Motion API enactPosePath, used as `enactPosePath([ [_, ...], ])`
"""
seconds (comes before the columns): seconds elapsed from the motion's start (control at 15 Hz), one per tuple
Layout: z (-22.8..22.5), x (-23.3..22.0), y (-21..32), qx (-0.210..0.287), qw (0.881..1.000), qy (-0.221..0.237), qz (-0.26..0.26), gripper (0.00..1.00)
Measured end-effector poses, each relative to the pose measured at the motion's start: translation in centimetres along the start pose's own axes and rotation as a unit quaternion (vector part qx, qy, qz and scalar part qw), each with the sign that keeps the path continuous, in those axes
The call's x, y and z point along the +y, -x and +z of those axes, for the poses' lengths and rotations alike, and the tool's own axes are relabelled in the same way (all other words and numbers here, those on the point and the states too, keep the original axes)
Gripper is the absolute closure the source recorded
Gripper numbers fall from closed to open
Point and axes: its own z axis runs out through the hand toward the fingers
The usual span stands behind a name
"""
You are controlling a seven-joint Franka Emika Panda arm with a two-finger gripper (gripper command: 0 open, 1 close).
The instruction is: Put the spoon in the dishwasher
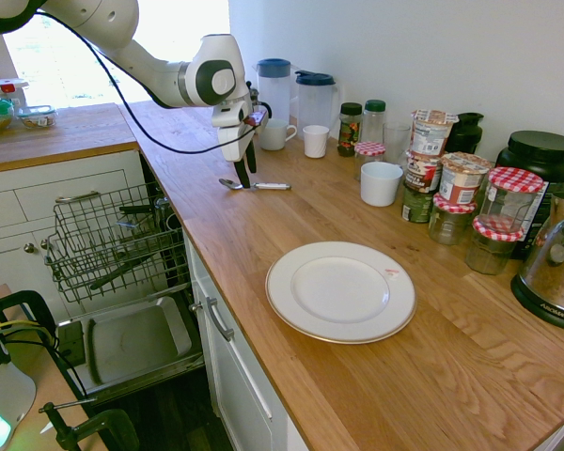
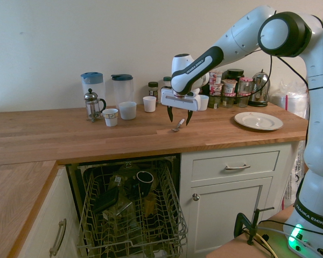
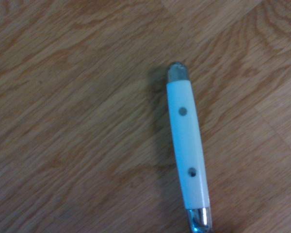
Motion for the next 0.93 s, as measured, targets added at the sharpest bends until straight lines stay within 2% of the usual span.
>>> enactPosePath([
  [0.47,1.7,-1.4,1.1,0.008,1.0,0.013,0.0,0.0],
  [0.53,1.8,-1.4,1.2,0.009,1.0,0.016,-0.001,1.0],
  [0.93,2.1,-1.5,1.7,0.013,1.0,0.026,-0.002,1.0],
])
